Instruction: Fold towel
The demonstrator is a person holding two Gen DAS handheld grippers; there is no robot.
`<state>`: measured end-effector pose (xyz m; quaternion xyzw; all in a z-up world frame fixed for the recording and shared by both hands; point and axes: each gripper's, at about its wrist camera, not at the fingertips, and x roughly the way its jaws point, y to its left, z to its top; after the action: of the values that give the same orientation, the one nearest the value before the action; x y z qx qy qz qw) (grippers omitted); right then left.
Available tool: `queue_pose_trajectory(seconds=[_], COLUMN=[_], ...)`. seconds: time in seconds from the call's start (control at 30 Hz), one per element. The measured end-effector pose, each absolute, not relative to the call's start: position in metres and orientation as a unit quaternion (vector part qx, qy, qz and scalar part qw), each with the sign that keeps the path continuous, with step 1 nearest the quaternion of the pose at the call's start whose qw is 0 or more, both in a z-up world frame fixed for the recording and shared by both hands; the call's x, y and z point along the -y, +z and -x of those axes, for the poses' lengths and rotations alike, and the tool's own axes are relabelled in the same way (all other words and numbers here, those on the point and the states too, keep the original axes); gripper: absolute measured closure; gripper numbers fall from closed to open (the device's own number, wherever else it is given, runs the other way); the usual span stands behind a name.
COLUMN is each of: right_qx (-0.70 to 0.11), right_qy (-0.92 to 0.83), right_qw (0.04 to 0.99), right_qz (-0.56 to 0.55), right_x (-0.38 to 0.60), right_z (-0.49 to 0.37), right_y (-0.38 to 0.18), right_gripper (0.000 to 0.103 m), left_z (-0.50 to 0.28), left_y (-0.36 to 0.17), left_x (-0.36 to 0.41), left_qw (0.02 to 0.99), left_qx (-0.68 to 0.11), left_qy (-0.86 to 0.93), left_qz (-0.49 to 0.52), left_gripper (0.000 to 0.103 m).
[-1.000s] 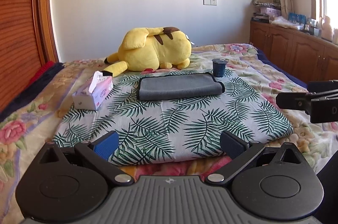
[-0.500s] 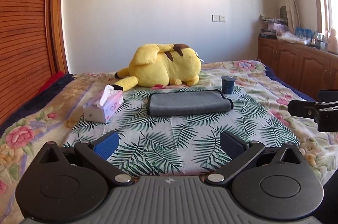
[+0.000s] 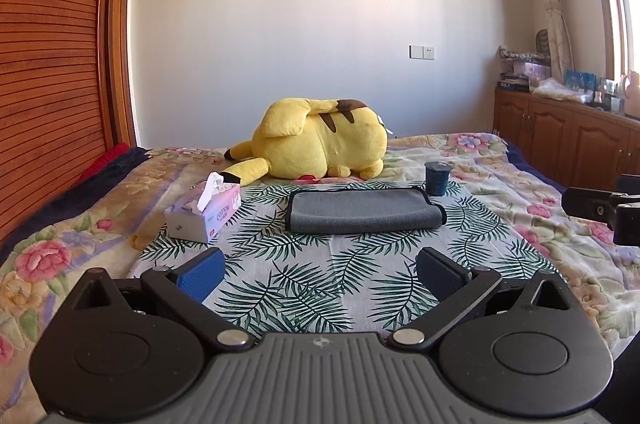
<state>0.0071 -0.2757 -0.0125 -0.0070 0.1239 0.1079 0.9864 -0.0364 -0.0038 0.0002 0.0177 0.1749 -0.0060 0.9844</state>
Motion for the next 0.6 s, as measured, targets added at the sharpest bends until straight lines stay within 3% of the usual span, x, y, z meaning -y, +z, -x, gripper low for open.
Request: queue_pose_trajectory(seconds=[0.6], right_qx=[-0.121], right_qy=[0.106], right_qw=[0.987], right_qz=[0.009], right_x=[0.2741], right_z=[-0.0062], right_y=[-0.0133], right_gripper=[0.000], left_z=[0.0379], left_y=[-0.0017], left_x=[0.0036], left_qw=[0.984], left_qx=[-0.176], left_qy=[-0.007], left_qz=[-0.023], left_gripper=[0.016])
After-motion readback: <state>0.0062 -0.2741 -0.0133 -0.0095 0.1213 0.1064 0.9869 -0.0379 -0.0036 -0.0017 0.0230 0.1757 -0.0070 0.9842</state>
